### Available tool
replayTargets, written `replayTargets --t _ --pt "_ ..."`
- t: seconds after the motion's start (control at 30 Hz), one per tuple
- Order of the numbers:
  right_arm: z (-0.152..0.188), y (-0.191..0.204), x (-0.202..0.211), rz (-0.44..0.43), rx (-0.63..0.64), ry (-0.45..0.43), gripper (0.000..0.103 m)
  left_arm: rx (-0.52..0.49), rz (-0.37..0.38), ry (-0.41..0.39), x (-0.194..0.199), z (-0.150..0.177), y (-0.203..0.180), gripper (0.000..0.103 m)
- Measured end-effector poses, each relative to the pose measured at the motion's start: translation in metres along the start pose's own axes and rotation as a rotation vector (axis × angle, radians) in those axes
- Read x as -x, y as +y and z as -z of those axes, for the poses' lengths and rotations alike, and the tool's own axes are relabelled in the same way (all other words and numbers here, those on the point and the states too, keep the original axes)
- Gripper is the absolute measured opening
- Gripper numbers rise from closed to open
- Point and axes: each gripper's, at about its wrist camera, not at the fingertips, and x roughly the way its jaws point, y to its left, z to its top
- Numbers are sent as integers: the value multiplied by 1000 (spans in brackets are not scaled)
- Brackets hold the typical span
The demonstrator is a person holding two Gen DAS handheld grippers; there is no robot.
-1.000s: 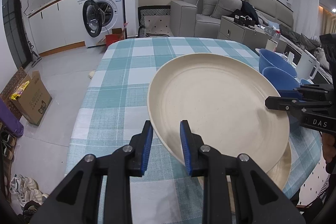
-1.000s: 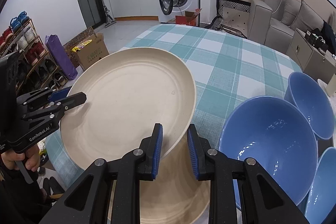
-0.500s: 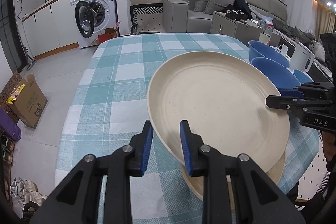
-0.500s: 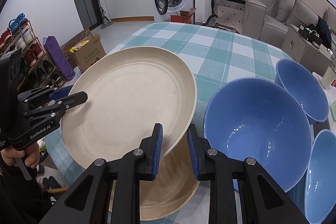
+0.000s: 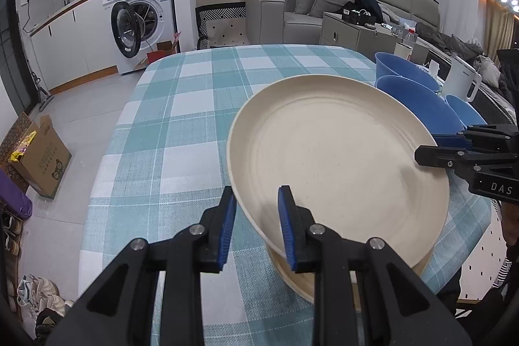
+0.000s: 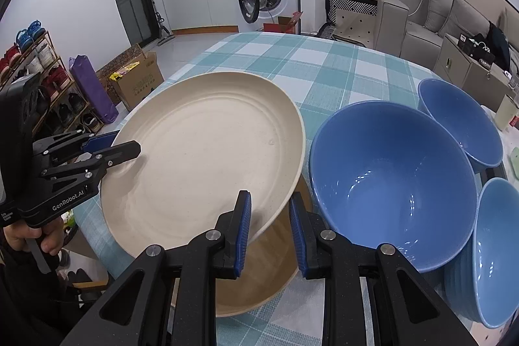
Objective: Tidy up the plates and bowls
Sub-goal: 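Lift the cream plate with both grippers and carry it over the plate stack, then lower the held plate with both grippers onto the cream plate stack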
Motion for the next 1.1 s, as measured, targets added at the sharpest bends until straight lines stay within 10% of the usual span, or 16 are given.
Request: replayTargets --t 1.1 --pt "34 5 8 -22 -6 42 24 -33 8 16 10 19 -13 25"
